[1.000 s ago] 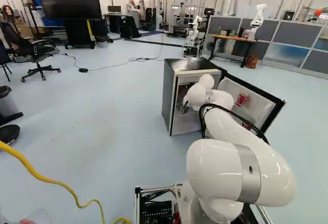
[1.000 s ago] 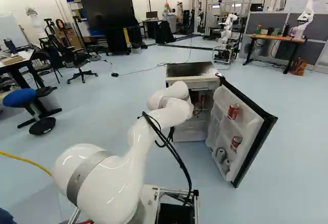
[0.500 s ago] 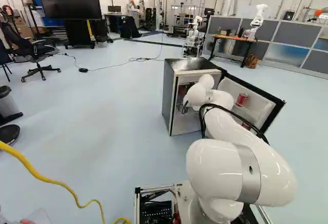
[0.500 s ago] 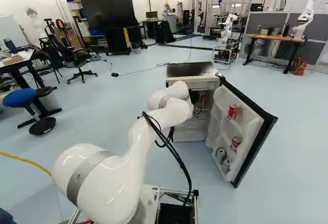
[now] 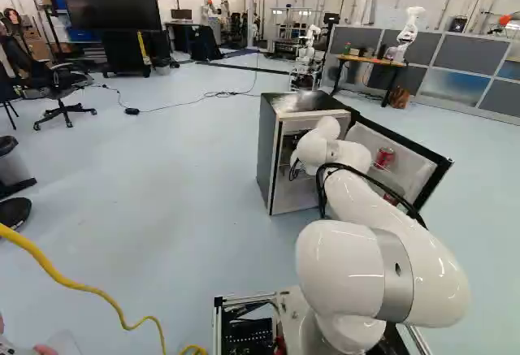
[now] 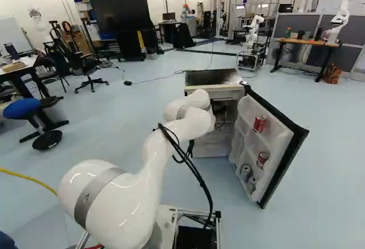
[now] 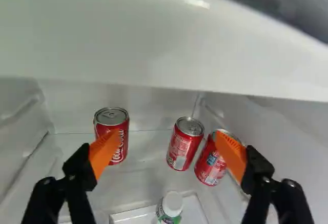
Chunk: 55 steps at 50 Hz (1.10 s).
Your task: Grab a drink from the fridge
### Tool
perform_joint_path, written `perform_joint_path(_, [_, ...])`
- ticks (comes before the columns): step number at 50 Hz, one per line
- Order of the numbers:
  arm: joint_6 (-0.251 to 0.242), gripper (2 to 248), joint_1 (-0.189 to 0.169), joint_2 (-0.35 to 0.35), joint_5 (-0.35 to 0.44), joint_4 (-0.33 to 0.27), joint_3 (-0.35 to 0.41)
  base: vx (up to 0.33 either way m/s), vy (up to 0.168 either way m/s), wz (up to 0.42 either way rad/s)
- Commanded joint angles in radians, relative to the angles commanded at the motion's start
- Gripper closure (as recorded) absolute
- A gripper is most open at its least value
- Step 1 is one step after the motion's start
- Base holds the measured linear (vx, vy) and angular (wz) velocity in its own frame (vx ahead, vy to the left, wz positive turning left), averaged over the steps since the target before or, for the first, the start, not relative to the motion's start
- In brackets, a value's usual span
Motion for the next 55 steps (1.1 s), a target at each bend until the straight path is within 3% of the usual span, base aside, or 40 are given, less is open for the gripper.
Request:
perform_joint_path(1, [0.0, 22, 0.0, 0.004, 0.0, 0.0, 0.006, 0.0, 0.0, 0.0])
perform_joint_path(2, [0.0, 3, 0.0, 0.008, 0.0, 0.0, 0.013, 0.0, 0.0, 0.0])
perform_joint_path(55, [0.0, 3, -0.018, 0.315, 0.0, 0.0, 0.524, 0.0, 0.0, 0.0])
